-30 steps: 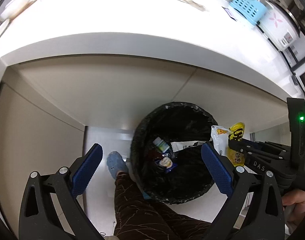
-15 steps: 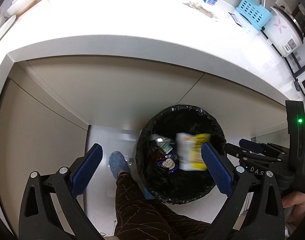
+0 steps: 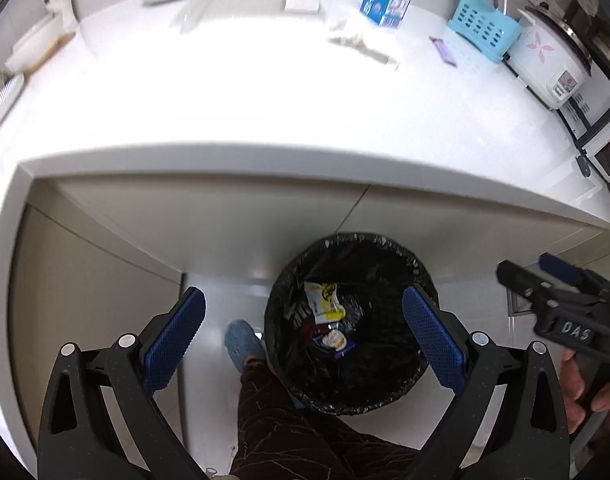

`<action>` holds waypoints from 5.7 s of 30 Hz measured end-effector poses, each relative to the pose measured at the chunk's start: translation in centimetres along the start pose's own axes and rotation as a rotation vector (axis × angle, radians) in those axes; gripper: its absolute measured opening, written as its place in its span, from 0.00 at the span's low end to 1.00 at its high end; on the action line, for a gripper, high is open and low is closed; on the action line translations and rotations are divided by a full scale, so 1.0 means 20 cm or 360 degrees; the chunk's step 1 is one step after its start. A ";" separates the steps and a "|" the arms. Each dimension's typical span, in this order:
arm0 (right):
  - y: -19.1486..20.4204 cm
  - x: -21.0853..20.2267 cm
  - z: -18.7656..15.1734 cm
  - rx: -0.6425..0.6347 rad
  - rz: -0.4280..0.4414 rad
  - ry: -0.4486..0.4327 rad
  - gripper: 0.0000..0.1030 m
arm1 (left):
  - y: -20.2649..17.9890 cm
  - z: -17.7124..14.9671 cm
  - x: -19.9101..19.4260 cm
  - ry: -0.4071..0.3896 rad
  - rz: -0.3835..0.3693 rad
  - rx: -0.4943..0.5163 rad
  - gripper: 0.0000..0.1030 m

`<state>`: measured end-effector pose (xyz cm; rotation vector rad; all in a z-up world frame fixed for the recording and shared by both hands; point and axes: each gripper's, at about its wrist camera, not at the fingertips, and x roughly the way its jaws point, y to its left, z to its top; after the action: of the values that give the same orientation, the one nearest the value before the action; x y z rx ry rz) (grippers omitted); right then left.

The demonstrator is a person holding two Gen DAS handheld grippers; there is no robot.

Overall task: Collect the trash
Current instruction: 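Open the right tool to drop the yellow snack bag into the bin, then grasp the white crumpled tissue with the left tool while the right tool grasps the purple wrapper, then carry the white tissue and purple wrapper down over the black bin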

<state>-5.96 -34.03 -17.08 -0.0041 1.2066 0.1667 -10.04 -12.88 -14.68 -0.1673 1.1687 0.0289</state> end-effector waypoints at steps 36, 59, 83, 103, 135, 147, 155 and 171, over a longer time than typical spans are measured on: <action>-0.09 -0.14 0.88 0.0219 -0.0119 -0.0158 0.92 | -0.13 0.98 0.03 -0.0105 -0.0181 0.0263 0.93; -0.16 0.24 1.40 0.0286 -0.0083 0.0040 0.64 | -0.26 1.28 0.48 0.0160 -0.0172 0.0342 0.84; -0.20 0.54 1.69 0.0419 -0.0065 0.0286 0.32 | -0.37 1.34 0.60 0.0375 -0.0142 0.0435 0.07; -0.14 0.57 1.66 0.0376 -0.0108 0.0254 0.12 | -0.16 1.32 0.42 0.0297 -0.0155 0.0341 0.07; -0.03 -0.13 1.08 0.0237 0.0102 -0.0068 0.12 | -0.15 1.00 0.13 0.0178 -0.0242 0.0294 0.06; -0.01 -0.21 0.81 0.0197 0.0122 -0.0062 0.12 | -0.16 0.74 0.02 0.0174 -0.0258 0.0283 0.06; 0.01 -0.23 0.61 0.0159 0.0152 -0.0036 0.12 | -0.16 0.60 -0.04 0.0165 -0.0263 0.0257 0.06; 0.06 -0.28 0.22 0.0055 0.0282 -0.0002 0.12 | -0.17 0.22 -0.10 0.0175 -0.0227 0.0195 0.06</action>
<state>-3.96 -33.19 -10.10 0.1334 1.2081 0.3009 -6.46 -15.40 -10.80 -0.1449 1.2618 -0.1792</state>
